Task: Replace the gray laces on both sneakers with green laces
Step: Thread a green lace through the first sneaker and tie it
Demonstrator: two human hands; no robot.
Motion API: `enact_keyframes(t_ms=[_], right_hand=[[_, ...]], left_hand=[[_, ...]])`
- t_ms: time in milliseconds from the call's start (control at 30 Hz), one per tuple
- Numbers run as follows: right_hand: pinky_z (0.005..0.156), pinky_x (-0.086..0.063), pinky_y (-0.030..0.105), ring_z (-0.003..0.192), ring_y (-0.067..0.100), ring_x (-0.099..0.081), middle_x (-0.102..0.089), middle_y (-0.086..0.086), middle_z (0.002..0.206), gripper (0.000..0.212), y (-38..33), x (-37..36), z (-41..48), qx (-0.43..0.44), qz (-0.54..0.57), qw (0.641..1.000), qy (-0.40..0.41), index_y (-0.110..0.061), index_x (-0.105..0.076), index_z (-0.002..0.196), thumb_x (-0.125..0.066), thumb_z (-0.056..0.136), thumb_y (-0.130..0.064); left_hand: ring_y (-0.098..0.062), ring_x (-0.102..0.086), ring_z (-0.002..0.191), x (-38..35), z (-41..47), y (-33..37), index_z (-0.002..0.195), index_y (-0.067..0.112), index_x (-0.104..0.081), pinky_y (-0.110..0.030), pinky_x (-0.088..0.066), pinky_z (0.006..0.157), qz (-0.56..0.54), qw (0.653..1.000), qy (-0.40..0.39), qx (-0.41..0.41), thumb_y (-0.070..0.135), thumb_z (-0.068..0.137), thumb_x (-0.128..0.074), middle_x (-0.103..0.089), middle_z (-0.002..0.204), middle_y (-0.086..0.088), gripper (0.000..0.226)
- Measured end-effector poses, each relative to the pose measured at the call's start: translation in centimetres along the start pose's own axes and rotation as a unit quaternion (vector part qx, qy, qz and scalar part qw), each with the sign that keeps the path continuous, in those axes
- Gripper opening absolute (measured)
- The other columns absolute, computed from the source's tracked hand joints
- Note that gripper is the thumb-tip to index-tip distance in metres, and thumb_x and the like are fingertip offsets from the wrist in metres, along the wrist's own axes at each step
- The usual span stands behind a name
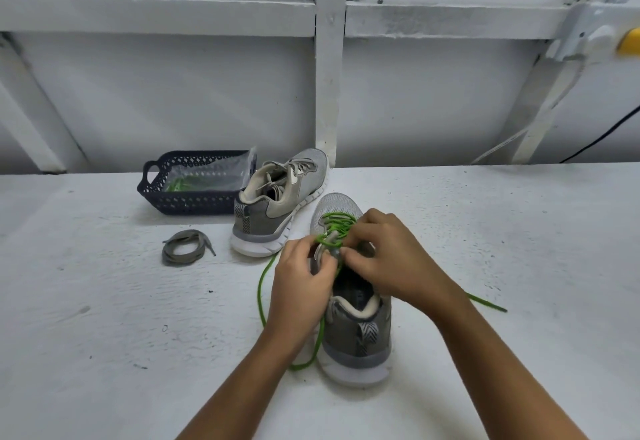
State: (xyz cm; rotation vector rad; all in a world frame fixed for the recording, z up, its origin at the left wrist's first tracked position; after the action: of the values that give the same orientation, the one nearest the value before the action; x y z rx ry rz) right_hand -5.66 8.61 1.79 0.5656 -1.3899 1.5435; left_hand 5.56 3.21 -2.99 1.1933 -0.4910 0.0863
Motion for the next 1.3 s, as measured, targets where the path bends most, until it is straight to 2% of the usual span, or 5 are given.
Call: enact_keyframes(t_ms=[267,400,733,1100,1300], right_hand=[[0.074,-0.049,0.046,0.091,0.016,-0.066,-0.072,-0.008,0.088,0.015,1.4,3.2,-2.3,-0.005,0.273,0.96,-0.057,-0.015,-0.066,0.067,-0.056,0.077,-0.016],[0.062,-0.046,0.024,0.069,0.008,-0.061,-0.068,-0.001,0.069,0.014,0.4,3.1,-2.1,-0.037,0.339,0.938,-0.064,-0.014,-0.064,0.073,-0.059,0.086,-0.015],[0.048,-0.055,0.023,0.045,0.016,-0.063,-0.06,0.008,0.054,0.026,0.3,2.3,1.2,-0.273,0.785,0.557,0.014,0.002,-0.053,0.077,-0.036,0.096,-0.002],[0.05,-0.056,0.029,0.046,0.02,-0.064,-0.062,0.014,0.056,0.028,1.4,1.2,2.8,-0.271,0.811,0.516,0.041,0.006,-0.054,0.077,-0.034,0.097,0.002],[0.055,-0.059,0.031,0.063,0.025,-0.069,-0.069,0.016,0.073,0.024,2.3,0.1,1.9,-0.268,0.741,0.615,-0.011,0.0,-0.054,0.098,-0.036,0.098,-0.016]], left_hand=[[0.007,-0.05,0.088,-0.6,0.4,0.3,0.115,0.018,-0.062,-0.001,-0.035,0.069,0.007,1.0,-0.018,-0.001,0.019,0.089,-0.055,-0.056,0.107,0.006,0.027],[-0.005,-0.053,0.096,-0.5,0.5,0.1,0.11,0.022,-0.059,-0.01,-0.038,0.074,-0.002,1.0,-0.029,0.003,0.017,0.087,-0.056,-0.058,0.106,0.004,0.024],[0.001,-0.048,0.081,-1.9,-1.3,6.9,0.099,0.023,-0.069,-0.035,-0.045,0.082,0.039,0.983,-0.093,-0.155,0.058,0.079,-0.043,-0.051,0.079,0.022,0.048],[-0.021,-0.062,0.069,-4.4,-2.1,7.0,0.075,0.01,-0.067,-0.028,-0.045,0.062,-0.102,0.953,-0.282,-0.046,0.029,0.088,-0.062,-0.069,0.08,-0.014,0.024],[-0.006,-0.045,0.045,-2.2,1.8,6.9,0.07,0.007,-0.064,-0.015,-0.039,0.048,-0.263,0.938,-0.221,0.03,0.01,0.088,-0.058,-0.052,0.051,0.003,0.019]])
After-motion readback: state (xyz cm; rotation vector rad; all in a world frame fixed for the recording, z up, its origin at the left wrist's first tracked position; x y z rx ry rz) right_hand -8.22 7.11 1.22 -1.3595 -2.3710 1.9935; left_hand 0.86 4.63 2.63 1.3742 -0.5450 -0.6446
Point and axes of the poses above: each hand's wrist, its own z-axis towards the middle knuckle, its own x-axis out of the back of the hand, y = z × x, the point moved 10 cm from there along z, towards the middle knuckle
